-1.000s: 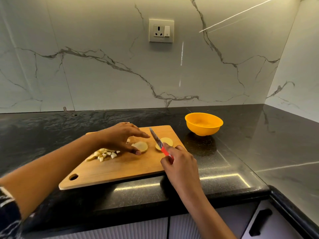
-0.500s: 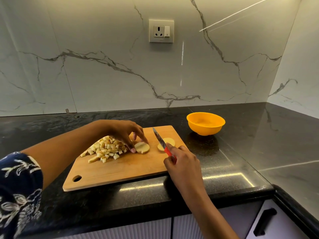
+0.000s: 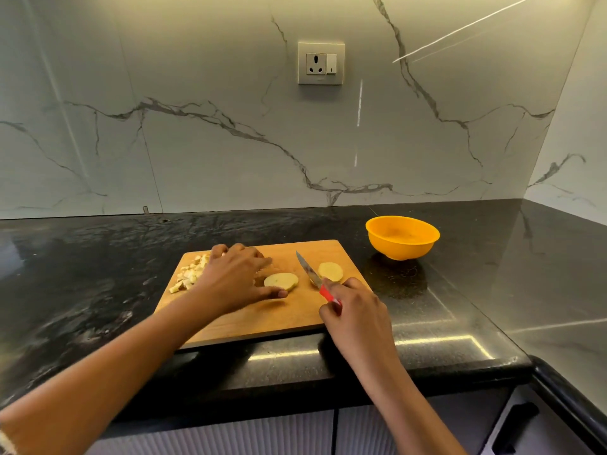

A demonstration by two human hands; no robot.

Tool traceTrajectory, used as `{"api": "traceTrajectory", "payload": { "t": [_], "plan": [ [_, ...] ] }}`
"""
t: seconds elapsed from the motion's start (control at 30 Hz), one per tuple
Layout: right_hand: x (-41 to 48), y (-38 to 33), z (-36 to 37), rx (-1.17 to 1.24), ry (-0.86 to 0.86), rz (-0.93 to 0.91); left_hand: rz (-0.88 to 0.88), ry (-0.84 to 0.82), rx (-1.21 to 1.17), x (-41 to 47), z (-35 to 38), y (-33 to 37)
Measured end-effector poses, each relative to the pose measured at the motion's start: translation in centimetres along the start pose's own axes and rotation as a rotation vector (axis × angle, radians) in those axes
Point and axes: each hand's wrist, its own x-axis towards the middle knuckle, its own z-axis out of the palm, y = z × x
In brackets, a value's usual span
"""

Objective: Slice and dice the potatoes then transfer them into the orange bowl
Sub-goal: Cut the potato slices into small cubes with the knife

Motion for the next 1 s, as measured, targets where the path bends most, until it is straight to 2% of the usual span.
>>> {"api": "traceTrajectory", "payload": {
  "t": [0.17, 0.4, 0.63, 0.77, 1.0],
  "plan": [
    [-1.2, -0.4, -0.3, -0.065, -0.029, -0.053, -0.042, -0.092, -0.117, -3.0, 1.7, 0.9],
    [-1.5, -2.0, -0.5, -0.135, -0.088, -0.069, -0.017, -0.131, -0.208, -3.8, 2.0, 2.9],
    [-1.3, -2.1, -0.9, -0.148, -0.082, -0.014, -0.017, -0.154, -0.199, -4.0, 1.9, 3.0],
    [-1.4, -3.0, -0.7, -0.16, -0.143, -0.037, -0.025, -0.143, -0.225, -4.6, 1.7, 3.5],
    [-1.4, -3.1, -0.9, -0.167, -0.147, -0.029, -0.021, -0.175, -0.237, -4.7, 1.8, 3.7]
  ]
}}
